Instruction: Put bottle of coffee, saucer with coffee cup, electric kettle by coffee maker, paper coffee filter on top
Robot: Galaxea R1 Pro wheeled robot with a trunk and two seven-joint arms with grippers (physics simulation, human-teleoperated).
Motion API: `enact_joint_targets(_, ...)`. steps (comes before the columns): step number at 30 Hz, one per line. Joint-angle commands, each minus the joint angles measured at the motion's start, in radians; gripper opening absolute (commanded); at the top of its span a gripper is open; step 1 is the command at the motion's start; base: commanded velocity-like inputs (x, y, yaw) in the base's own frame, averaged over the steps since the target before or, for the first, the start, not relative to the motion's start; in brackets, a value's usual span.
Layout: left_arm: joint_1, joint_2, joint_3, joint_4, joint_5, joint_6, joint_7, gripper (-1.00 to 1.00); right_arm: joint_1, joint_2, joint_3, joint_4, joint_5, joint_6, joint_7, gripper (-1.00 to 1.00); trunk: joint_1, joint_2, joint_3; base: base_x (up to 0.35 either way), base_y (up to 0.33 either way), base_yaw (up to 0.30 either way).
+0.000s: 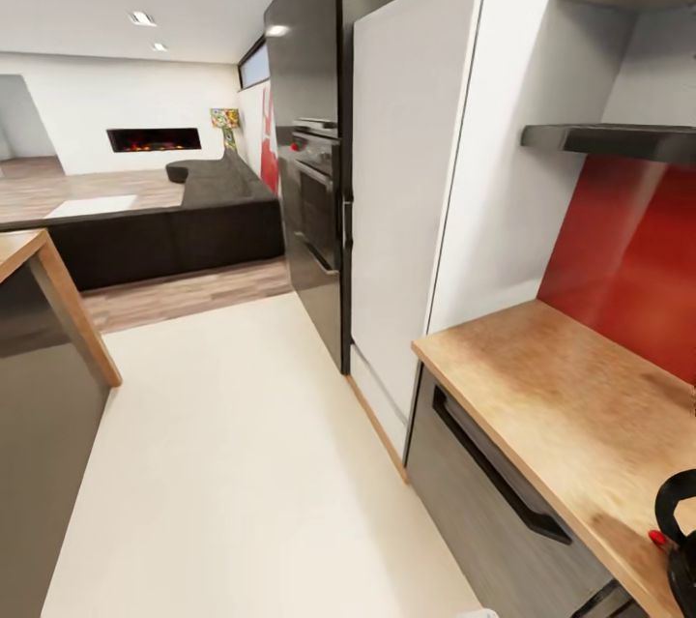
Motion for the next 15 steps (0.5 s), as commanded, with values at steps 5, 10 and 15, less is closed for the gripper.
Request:
enact_joint_targets(5,0.001,0.0,0.001,-0.001,0.008,-0.001,-0.005,1.0,-0.001,0.0,-0.001,0.002,0.009,-0.003,-0.004,1.0,0.001,-0.002,-0.002,0.269,0.212,-0.264)
enact_joint_targets(10,0.001,0.0,0.001,-0.001,0.008,-0.001,-0.005,1.0,-0.001,-0.002,-0.001,0.002,0.009,-0.003,-0.003,1.0,0.001,-0.002,-0.002,0.206,0.17,-0.267)
enact_joint_targets(15,0.0,0.0,0.001,-0.001,0.008,0.0,-0.005,1.0,-0.001,-0.003,-0.001,0.002,0.009,-0.004,-0.003,1.0,0.001,-0.002,-0.002,0.129,0.103,-0.267)
